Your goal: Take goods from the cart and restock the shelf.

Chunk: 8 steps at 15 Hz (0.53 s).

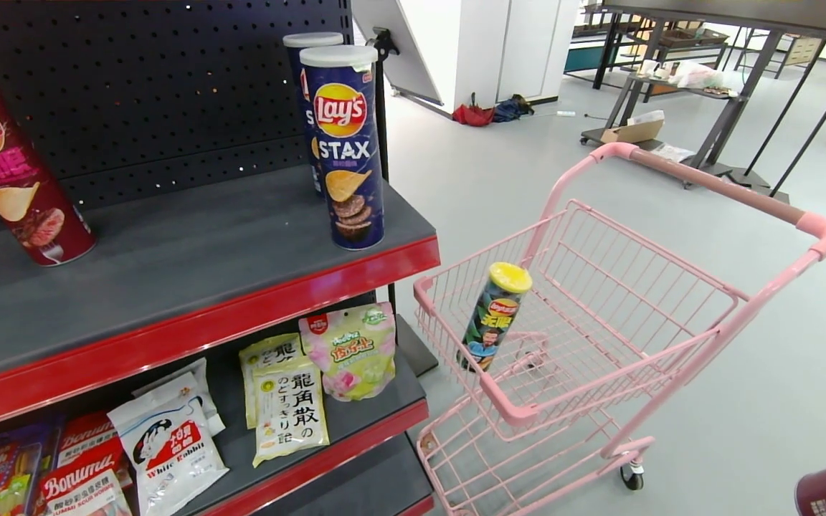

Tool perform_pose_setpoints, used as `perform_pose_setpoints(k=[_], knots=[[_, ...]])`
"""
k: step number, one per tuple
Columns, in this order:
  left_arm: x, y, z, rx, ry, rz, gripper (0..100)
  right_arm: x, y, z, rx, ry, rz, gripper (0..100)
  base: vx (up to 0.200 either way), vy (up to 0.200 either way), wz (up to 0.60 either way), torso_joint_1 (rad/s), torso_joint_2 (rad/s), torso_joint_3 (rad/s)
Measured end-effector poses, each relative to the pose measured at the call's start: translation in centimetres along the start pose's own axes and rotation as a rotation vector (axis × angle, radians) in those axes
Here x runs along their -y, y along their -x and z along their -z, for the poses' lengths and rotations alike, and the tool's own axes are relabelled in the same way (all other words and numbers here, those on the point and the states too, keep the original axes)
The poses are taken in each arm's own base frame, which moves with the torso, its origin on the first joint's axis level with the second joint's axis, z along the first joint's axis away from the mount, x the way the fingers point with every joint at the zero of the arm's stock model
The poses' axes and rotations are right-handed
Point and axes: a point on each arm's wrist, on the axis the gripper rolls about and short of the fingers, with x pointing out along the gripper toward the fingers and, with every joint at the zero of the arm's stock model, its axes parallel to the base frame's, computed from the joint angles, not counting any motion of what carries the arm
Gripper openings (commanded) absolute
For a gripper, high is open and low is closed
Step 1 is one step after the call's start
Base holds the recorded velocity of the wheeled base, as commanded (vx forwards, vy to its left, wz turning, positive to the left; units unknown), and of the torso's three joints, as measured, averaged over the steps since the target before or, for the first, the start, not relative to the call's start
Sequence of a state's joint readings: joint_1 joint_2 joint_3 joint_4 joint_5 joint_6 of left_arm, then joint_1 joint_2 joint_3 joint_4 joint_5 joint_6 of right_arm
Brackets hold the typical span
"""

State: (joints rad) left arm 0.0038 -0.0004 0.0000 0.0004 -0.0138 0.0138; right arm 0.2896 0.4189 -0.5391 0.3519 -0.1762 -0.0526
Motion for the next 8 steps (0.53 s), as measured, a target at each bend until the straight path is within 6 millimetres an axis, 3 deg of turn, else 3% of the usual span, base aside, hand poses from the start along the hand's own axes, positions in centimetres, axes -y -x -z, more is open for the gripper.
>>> perform_pose_setpoints(k=[8], knots=[[0.0,0.0,0.0,0.0,0.0,-0.001,100,-0.08,-0.47,-0.13,-0.024,0.006,-0.002,0,0.0,0.0,0.0,0.204,-0.55,-0.345]])
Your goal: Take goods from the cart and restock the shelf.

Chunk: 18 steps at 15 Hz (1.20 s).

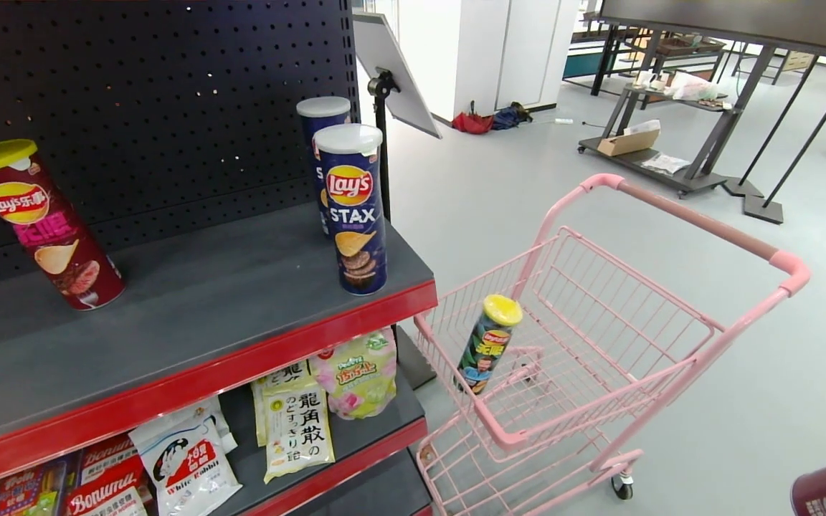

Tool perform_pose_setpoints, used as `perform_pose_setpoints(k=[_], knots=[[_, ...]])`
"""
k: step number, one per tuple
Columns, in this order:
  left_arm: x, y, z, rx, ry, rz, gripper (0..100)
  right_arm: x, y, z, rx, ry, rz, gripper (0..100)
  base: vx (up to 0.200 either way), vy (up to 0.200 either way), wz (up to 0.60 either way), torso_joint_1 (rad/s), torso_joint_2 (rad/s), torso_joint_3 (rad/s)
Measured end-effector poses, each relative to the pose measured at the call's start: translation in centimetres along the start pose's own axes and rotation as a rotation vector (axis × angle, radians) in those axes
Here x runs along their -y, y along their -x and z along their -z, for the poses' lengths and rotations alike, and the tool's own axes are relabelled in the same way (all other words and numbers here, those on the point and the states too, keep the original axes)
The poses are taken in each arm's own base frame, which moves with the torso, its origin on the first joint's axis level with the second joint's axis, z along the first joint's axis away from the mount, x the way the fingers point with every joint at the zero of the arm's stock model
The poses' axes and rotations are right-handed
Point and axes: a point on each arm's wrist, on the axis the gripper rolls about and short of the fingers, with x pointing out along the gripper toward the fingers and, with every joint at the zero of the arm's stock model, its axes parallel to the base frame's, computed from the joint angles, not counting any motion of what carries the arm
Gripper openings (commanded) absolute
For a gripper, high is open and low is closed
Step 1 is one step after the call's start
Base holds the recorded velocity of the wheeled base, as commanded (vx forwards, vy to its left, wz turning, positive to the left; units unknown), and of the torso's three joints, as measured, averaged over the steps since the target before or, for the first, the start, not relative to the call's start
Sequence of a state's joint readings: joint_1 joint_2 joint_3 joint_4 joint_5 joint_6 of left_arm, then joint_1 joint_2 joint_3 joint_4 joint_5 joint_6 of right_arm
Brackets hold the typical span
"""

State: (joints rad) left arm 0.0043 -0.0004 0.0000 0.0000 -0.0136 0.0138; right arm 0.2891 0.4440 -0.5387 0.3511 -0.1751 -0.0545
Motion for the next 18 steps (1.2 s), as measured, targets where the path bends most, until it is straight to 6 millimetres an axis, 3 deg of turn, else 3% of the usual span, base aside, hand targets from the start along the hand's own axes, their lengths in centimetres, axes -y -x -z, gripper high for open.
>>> perform_pose_setpoints(k=[6,18], knots=[[0.0,0.0,0.0,0.0,0.0,0.0,100,-0.03,-0.15,-0.02,-0.007,0.003,-0.001,0,0.0,0.0,0.0,0.135,-0.33,-0.196],[0.0,0.0,0.0,0.0,0.0,0.0,100,-0.02,-0.32,0.77,-0.021,0.011,0.035,0,0.0,0.0,0.55,0.006,-0.01,-0.004]])
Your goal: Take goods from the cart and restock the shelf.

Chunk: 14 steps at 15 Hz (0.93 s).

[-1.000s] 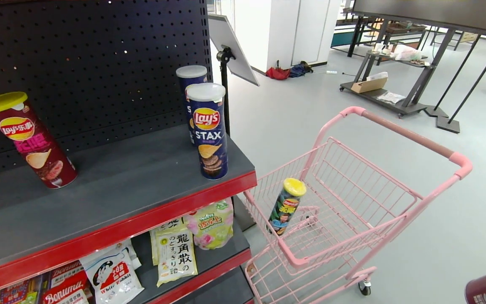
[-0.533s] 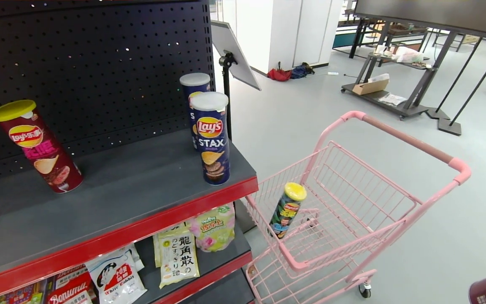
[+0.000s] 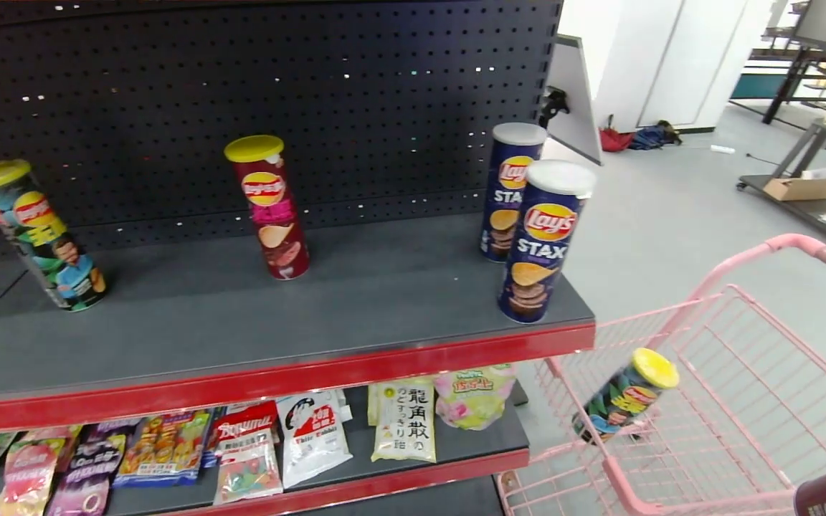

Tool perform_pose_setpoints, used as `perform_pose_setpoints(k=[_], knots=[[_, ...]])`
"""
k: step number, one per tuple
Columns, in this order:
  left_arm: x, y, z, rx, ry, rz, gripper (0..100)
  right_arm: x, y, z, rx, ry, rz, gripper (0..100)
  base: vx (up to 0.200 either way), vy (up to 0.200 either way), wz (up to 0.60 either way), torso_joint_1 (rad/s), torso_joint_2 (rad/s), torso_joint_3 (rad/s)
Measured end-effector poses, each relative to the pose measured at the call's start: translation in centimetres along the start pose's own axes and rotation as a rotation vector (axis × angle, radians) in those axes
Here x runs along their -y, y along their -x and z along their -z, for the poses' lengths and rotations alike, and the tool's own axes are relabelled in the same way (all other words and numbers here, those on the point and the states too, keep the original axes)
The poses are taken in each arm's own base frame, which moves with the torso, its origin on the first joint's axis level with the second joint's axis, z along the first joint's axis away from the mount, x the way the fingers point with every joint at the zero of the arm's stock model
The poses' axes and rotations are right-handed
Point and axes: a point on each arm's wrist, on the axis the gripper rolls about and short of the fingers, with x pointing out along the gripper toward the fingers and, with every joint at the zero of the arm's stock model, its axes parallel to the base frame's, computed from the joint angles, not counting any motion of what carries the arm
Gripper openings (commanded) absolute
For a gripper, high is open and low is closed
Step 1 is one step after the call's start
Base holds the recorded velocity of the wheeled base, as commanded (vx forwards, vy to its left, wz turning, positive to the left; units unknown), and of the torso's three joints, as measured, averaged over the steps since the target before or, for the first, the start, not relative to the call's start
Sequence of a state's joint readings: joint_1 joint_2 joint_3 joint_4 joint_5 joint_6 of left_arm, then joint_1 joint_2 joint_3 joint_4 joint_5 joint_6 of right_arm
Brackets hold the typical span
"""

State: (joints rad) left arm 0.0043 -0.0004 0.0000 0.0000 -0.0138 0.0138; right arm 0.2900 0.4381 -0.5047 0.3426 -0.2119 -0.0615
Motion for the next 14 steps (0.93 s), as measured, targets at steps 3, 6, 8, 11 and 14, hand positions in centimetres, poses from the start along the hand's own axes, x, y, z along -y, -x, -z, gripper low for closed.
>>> perform_pose_setpoints(k=[3,6,8,11,14], knots=[[0.0,0.0,0.0,0.0,0.0,0.002,100,0.0,0.2,0.5,0.012,-0.001,-0.004,0,0.0,0.0,0.0,0.0,0.0,0.0],[0.0,0.0,0.0,0.0,0.0,0.002,100,0.0,0.8,1.1,0.042,-0.008,-0.032,0,0.0,0.2,0.0,-0.002,-0.01,0.001],[0.0,0.0,0.0,0.0,0.0,0.002,100,0.0,1.0,1.4,0.056,-0.008,-0.051,0,0.0,0.2,0.0,0.01,0.0,0.0],[0.0,0.0,0.0,0.0,0.0,0.002,100,0.1,1.3,1.5,0.071,-0.011,-0.056,0,0.0,0.2,0.0,-0.004,0.0,0.005],[0.0,0.0,0.0,0.0,0.0,0.002,100,0.0,1.4,1.7,0.078,-0.011,-0.077,0,0.0,0.2,0.0,0.002,0.0,0.004]])
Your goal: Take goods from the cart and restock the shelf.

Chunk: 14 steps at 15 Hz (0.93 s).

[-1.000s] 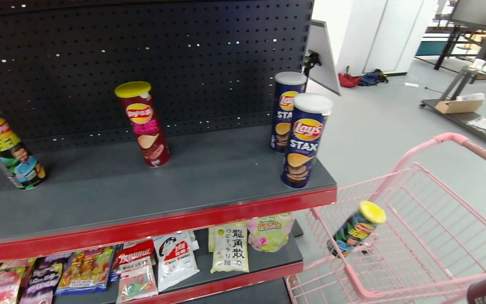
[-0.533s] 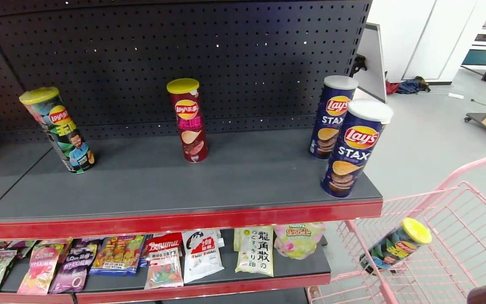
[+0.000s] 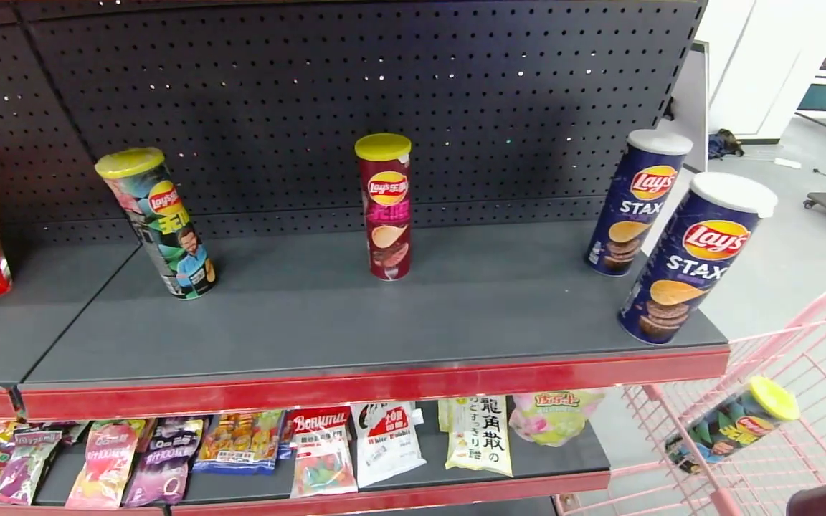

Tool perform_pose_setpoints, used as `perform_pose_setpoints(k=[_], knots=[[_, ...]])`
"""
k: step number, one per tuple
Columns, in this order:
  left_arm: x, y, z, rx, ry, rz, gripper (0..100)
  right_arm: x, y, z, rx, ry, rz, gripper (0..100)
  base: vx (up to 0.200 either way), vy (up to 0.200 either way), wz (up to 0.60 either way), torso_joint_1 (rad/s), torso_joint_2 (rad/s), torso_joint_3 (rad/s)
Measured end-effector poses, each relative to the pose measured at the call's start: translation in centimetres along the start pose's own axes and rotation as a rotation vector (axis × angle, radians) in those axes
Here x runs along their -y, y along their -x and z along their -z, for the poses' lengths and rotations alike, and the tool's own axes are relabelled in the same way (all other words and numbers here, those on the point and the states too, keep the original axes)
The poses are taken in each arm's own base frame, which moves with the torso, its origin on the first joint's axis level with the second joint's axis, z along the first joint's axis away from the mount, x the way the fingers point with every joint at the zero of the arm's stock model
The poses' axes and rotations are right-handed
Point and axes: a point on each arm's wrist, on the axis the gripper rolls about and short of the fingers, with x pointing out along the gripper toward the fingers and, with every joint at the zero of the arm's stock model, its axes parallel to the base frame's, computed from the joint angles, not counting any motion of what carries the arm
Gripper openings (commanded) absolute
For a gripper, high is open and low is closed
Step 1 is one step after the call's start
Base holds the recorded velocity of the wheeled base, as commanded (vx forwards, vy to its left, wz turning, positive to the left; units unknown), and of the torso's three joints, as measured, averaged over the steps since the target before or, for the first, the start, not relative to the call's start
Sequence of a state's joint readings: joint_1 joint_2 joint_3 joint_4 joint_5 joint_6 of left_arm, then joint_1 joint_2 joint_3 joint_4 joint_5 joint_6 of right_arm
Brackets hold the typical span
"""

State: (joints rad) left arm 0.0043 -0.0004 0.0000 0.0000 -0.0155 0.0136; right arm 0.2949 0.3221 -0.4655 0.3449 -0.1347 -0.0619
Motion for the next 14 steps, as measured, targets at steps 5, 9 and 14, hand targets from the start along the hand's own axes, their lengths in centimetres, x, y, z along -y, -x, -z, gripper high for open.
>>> perform_pose_setpoints(k=[5,9,14], knots=[[0.0,0.0,0.0,0.0,0.0,0.0,100,-0.03,0.04,0.36,0.001,0.0,-0.001,0,0.0,0.16,0.0,0.0,0.0,0.002],[0.0,0.0,0.0,0.0,-0.002,-0.001,100,-0.03,0.0,0.48,-0.004,0.007,-0.003,0,0.1,0.0,0.0,-0.001,0.0,-0.002],[0.0,0.0,0.0,0.0,0.0,-0.001,100,-0.06,-0.08,0.61,-0.006,0.014,-0.006,0,0.08,0.0,0.0,-0.002,0.0,0.002]])
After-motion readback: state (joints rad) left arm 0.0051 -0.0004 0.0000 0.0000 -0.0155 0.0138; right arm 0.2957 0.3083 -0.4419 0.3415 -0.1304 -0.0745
